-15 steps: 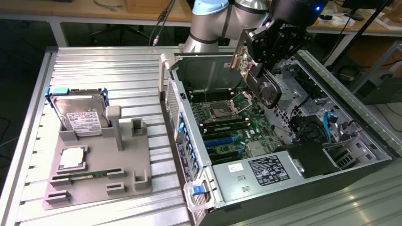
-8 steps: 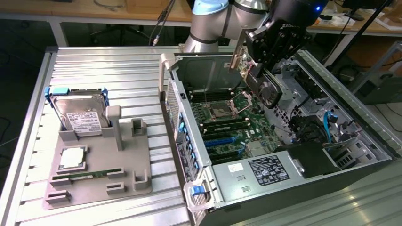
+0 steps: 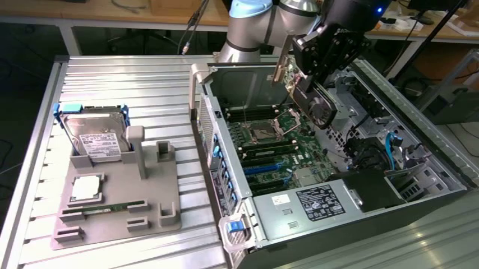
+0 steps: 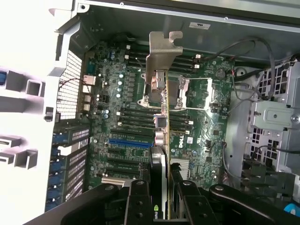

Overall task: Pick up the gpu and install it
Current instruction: 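Insert the gpu into the slot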

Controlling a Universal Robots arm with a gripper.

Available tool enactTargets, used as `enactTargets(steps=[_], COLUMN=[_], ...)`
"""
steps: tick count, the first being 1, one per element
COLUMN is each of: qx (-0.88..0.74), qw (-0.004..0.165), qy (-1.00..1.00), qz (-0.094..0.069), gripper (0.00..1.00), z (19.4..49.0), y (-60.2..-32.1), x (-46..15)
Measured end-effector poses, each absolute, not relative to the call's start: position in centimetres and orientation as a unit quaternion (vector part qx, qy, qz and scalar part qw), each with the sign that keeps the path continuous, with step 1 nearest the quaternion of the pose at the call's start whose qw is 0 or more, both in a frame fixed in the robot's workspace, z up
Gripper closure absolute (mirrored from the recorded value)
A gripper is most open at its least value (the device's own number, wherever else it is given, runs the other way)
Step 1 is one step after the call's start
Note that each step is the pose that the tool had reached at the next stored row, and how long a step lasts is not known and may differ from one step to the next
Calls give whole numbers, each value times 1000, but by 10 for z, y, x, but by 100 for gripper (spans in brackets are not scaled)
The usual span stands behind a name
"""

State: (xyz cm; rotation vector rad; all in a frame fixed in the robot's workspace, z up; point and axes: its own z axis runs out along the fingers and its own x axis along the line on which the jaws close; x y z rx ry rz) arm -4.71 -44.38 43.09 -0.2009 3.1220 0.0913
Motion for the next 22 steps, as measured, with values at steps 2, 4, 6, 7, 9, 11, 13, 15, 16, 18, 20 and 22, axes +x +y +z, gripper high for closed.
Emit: enactTargets(steps=[2,4,6,7,9,11,13,15,16,18,20,22], qx=[-67,-70,-72,-74,-76,-79,-81,-83,-84,-87,-89,-91], qw=[6,6,6,6,6,6,5,5,5,5,5,5], qy=[997,997,997,997,997,996,996,996,996,996,996,995], qz=[29,29,29,29,29,29,29,29,29,29,29,29], gripper=[73,73,73,73,73,73,73,73,73,73,73,73], z=[431,431,431,431,431,431,431,431,431,431,431,431], y=[-444,-444,-444,-444,-444,-444,-444,-444,-444,-444,-444,-444], x=[-47,-47,-47,-47,-47,-47,-47,-47,-47,-47,-47,-47])
